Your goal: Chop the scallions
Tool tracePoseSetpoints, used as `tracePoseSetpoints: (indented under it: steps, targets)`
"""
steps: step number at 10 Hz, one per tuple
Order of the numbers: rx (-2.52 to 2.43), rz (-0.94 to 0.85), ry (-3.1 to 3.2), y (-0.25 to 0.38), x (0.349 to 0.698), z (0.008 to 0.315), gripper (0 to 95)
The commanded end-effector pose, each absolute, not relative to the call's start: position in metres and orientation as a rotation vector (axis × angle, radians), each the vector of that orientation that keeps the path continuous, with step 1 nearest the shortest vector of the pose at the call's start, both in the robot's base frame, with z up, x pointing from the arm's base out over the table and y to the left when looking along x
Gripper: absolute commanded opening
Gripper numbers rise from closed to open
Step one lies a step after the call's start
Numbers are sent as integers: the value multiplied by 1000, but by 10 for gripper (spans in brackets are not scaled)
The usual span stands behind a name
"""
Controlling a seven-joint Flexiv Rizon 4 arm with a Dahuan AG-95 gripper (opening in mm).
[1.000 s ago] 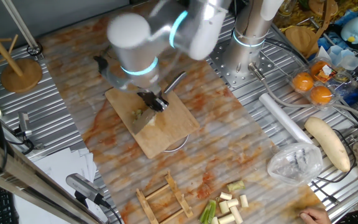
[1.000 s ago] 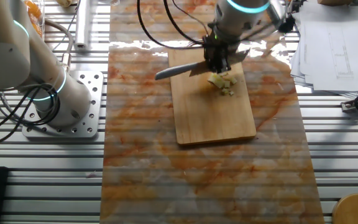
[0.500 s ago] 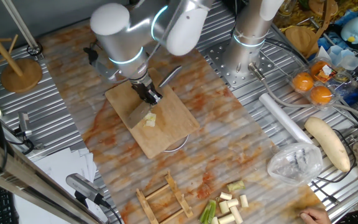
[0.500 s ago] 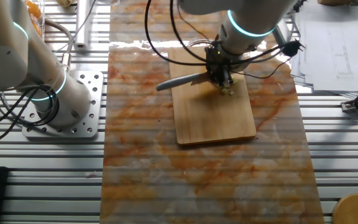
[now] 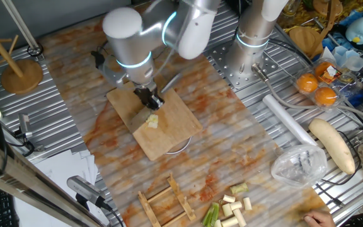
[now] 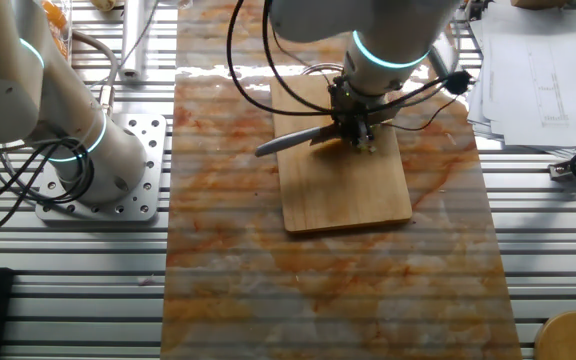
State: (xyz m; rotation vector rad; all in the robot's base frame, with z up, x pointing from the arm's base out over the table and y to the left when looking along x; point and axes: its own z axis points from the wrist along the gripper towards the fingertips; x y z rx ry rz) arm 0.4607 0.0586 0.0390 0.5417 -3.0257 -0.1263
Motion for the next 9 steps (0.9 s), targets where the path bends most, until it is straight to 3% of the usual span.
tracePoseSetpoints:
  steps: [1,9]
  targets:
    - [510,-122,-3039,69,462,31,0]
    - [461,-183,-3003,71,442,67,0]
